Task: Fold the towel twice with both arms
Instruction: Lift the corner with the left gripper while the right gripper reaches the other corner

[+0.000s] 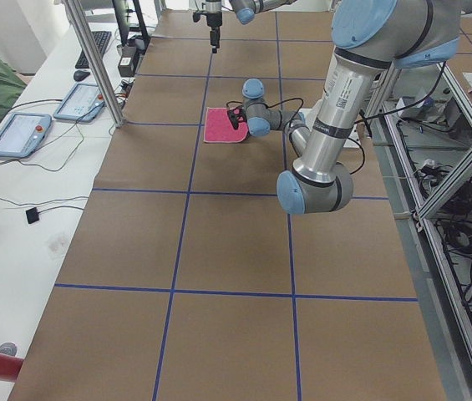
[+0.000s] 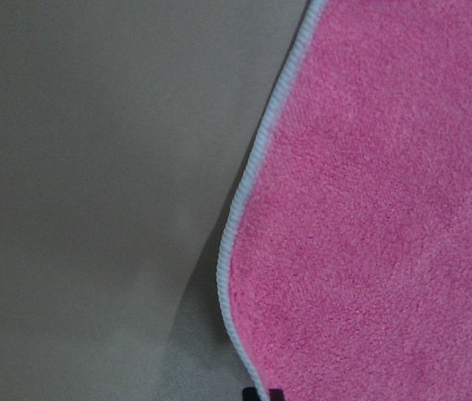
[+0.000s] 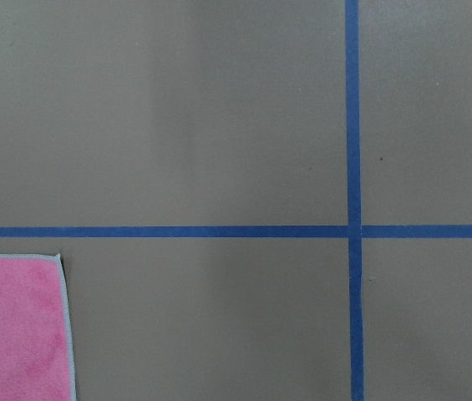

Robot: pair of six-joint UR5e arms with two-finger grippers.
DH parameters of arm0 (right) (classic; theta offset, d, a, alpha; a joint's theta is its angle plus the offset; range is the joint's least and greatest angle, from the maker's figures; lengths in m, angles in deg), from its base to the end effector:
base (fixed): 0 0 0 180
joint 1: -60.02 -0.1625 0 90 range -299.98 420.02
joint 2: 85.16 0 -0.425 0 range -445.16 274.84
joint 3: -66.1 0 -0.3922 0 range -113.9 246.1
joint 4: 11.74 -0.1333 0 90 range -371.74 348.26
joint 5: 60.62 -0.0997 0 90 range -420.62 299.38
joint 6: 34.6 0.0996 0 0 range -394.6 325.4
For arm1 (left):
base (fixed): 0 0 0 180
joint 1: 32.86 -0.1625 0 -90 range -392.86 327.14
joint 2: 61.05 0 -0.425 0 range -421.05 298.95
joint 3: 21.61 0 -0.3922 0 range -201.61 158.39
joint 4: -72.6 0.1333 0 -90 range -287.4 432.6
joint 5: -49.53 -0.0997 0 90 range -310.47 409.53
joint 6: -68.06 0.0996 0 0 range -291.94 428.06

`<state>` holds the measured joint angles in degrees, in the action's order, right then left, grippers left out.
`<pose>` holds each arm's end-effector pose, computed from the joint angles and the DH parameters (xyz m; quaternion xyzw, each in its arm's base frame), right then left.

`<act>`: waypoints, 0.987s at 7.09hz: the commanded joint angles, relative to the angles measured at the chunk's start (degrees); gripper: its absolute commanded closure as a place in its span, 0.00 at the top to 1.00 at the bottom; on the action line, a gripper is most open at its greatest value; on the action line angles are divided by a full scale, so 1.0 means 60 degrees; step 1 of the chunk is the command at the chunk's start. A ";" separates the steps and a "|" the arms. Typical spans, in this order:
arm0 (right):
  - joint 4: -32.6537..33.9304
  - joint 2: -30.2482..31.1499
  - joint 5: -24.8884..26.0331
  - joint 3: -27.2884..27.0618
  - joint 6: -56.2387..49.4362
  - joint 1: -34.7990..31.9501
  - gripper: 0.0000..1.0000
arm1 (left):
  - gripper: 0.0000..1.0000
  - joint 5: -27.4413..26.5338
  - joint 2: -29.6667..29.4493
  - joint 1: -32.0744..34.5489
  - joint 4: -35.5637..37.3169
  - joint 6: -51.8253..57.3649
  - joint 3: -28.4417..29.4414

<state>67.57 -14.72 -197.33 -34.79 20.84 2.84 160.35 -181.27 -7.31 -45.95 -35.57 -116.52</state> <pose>-0.2743 -0.5375 0.3501 -0.0269 -0.4910 0.0320 0.8702 0.5553 -0.3740 0.2560 -0.0988 0.5320 -0.1903 0.8191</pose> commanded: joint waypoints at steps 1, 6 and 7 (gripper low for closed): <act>-0.0690 -0.0137 0.0414 -0.0073 0.1593 0.0884 0.99 | 0.00 0.0000 -0.0177 0.0311 0.0055 -0.0131 0.0043; -0.1514 -0.0152 0.1456 -0.0088 0.3455 0.2277 0.99 | 0.00 0.0015 -0.0207 0.0708 0.0070 -0.0249 0.0351; -0.1514 -0.0500 0.1660 -0.0074 0.4344 0.2584 0.99 | 0.00 0.0015 -0.0207 0.0708 0.0070 -0.0249 0.0351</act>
<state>58.54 -16.11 -188.53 -35.31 41.75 16.26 160.46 -182.51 -3.12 -45.53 -37.05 -114.49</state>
